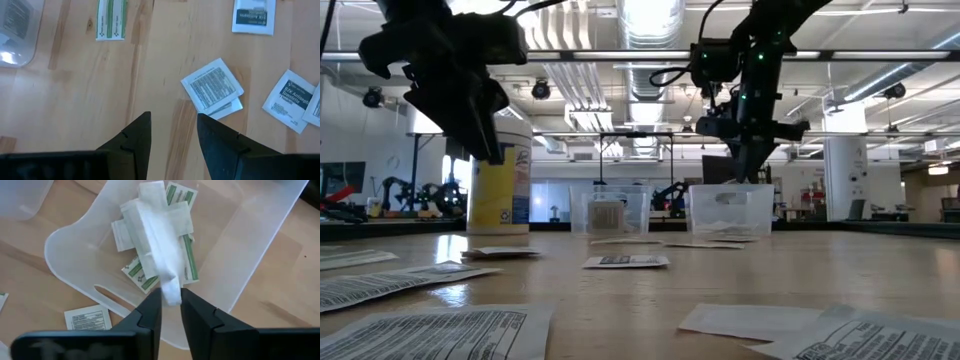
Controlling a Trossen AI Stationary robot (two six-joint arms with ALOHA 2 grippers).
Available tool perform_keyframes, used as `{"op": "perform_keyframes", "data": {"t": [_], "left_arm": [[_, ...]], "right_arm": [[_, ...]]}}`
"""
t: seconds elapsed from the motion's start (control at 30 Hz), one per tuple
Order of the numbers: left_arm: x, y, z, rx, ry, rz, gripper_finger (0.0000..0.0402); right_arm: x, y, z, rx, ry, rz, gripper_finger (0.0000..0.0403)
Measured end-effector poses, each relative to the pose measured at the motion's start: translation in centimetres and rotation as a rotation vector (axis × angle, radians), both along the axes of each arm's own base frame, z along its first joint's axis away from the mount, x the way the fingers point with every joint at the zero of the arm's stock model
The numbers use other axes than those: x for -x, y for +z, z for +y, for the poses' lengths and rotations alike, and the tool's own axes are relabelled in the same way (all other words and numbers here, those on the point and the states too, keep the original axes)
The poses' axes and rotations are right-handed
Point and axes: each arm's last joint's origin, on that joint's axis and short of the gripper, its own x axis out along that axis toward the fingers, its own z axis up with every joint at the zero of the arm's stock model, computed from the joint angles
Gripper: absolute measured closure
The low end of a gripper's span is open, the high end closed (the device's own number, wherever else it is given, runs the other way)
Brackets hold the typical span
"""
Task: Pick & Place First Aid Supplies
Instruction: Put the bandage into the right transparent bin
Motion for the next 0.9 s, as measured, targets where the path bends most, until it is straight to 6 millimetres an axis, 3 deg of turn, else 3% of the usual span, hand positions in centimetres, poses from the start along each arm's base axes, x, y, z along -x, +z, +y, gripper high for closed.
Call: {"op": "perform_keyframes", "data": {"t": [0.27,0.47,0.7,0.9], "left_arm": [[0.3,-0.2,-0.1,0.052,0.005,0.044,0.025],[0.6,-0.3,-0.3,0.096,0.01,0.078,0.025],[1.6,-0.6,-0.7,0.113,0.065,0.164,0.025],[2.3,-0.7,-1.6,0.145,0.098,0.196,0.025]], "right_arm": [[0.4,1.0,0.1,0.027,0.043,-0.012,0.029],[1.4,3.3,0.8,0.023,0.061,-0.096,0.0273],[2.1,6.0,3.4,0.053,0.136,-0.192,0.0271],[1.9,6.9,6.5,0.072,0.181,-0.241,0.0283]]}}
